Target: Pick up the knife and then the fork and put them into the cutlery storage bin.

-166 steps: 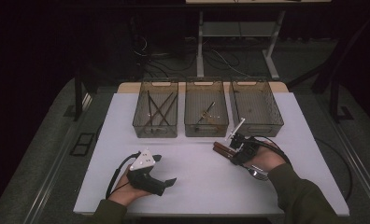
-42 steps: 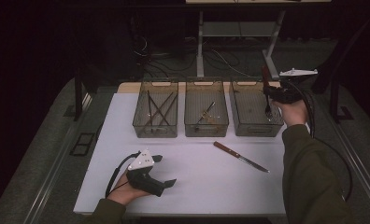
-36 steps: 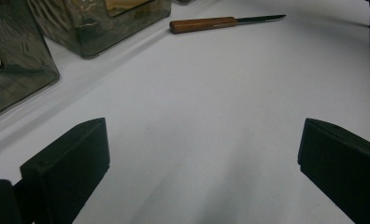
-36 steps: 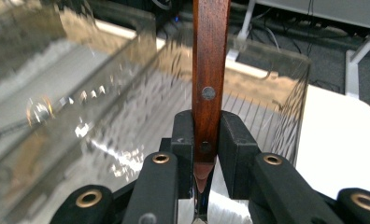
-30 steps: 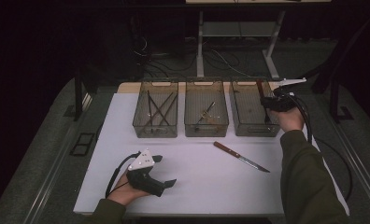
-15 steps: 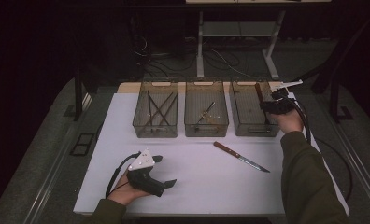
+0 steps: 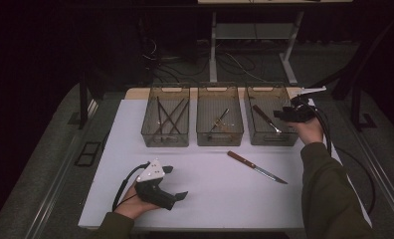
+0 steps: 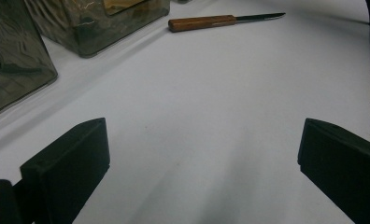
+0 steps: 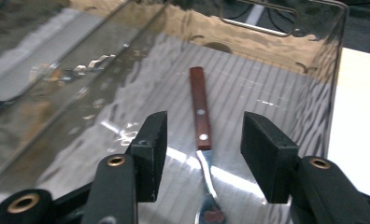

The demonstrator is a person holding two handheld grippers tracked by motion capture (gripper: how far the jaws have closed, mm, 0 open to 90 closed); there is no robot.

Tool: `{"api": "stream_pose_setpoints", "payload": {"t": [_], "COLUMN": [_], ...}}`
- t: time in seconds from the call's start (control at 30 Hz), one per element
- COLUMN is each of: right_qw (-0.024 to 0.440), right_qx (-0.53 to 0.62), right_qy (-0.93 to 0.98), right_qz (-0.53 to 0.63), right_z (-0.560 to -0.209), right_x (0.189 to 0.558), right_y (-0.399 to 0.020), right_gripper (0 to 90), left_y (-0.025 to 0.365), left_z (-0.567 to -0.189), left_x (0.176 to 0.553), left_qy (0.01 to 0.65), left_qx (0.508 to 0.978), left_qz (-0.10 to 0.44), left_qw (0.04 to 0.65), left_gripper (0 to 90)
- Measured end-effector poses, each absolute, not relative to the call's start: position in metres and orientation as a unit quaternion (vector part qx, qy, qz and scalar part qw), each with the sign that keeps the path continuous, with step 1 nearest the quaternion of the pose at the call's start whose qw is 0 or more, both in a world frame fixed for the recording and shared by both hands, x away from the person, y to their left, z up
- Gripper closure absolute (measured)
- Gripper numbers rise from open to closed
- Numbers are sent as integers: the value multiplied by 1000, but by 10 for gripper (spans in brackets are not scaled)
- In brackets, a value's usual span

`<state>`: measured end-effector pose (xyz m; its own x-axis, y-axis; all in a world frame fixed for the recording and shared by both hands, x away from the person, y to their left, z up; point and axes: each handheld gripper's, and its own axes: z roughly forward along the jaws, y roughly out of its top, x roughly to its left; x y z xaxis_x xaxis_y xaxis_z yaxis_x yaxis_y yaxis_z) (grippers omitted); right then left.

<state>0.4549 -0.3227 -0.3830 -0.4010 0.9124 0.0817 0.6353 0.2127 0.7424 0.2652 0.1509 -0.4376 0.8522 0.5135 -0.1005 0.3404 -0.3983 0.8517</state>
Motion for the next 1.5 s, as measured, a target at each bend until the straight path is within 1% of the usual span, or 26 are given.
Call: {"api": "stream_pose_setpoints", "payload": {"t": [0.03,0.1,0.2,0.33,0.47,0.67,0.9,1.03,1.33,1.43,1.5], "right_qw": [186,190,178,178,164,154,146,132,95,94,88], "right_qx": [511,505,497,473,449,413,382,374,364,355,350], "right_qy": [755,755,752,759,771,785,794,800,828,839,846], "right_qz": [367,374,394,410,422,435,449,450,415,400,393], "right_z": [-382,-378,-373,-369,-367,-368,-378,-386,-405,-410,-413], "right_x": [452,445,432,413,396,373,356,351,349,349,349], "right_y": [-323,-323,-322,-318,-312,-299,-291,-288,-274,-269,-265], "right_gripper": [494,481,457,437,415,404,398,411,478,492,519], "left_y": [151,151,150,151,151,151,151,151,152,152,151], "left_z": [-438,-438,-438,-437,-436,-436,-437,-436,-436,-436,-436], "left_x": [265,265,265,265,264,264,264,263,263,263,263], "left_qy": [256,257,257,257,257,258,258,259,255,254,254], "left_qx": [831,832,832,830,829,829,830,829,831,832,832], "left_qz": [89,90,90,91,93,92,94,95,95,95,94], "left_qw": [485,484,483,487,488,488,486,486,485,484,484], "left_gripper": [12,12,12,12,12,12,11,11,11,11,11]}}
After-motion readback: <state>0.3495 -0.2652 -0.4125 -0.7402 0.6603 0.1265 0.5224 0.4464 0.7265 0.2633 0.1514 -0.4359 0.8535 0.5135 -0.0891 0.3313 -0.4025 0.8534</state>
